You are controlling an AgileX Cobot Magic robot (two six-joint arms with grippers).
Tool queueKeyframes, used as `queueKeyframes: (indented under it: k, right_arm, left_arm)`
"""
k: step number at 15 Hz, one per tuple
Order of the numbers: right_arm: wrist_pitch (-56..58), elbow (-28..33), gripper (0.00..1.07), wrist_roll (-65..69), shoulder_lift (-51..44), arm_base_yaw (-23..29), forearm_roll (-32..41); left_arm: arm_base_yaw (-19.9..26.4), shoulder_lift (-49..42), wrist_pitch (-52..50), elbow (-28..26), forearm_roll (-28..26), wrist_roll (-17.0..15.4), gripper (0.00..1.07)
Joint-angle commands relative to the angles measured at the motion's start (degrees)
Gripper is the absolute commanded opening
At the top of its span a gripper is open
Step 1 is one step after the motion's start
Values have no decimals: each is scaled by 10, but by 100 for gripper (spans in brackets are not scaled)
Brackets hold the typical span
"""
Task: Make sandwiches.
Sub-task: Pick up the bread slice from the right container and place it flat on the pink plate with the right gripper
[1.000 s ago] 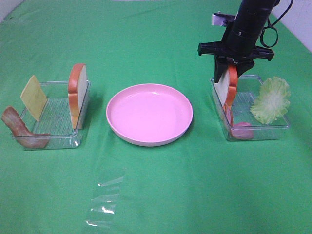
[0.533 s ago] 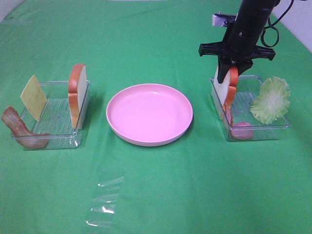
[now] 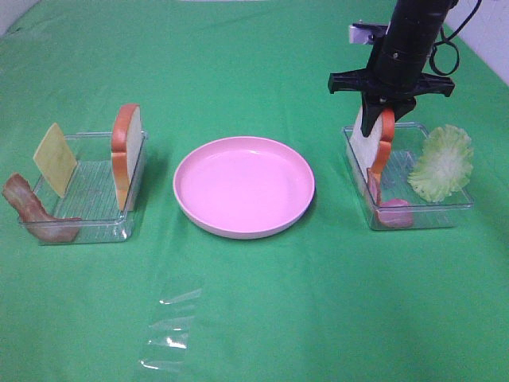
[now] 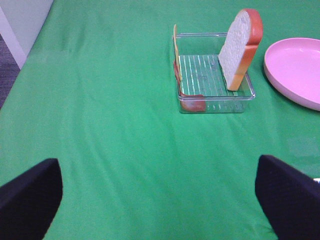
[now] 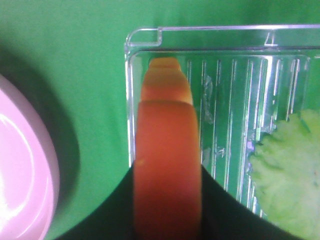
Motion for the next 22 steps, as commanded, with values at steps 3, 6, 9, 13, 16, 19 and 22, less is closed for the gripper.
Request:
queueKeyframes:
  k: [3,6,9,13,16,19,22]
  right_arm:
    - [34,-2,0,21,-60,1,-5]
    - [73,-2,0,21,-120,1,10]
    - [57,1,0,-44,-153,1,162]
    - [-53,132,0,-159,-153,1,395]
    - [-162,260,0,-254,-152,1,534]
    - [-189,278,0,-301,-108,1,606]
    - [-191,278,0,-323,-75,15,637]
  left_arm:
    - [0,-11,-3,2,1,2,100]
    - [0,-11,-3,2,1,2,100]
    - [0,-11,-3,2,1,2,100]
    - [0,-11,-3,2,1,2,100]
    - [0,-11,-3,2,1,2,100]
    - [0,-11,-3,2,1,2,100]
    - [0,-11,-3,2,1,2,100]
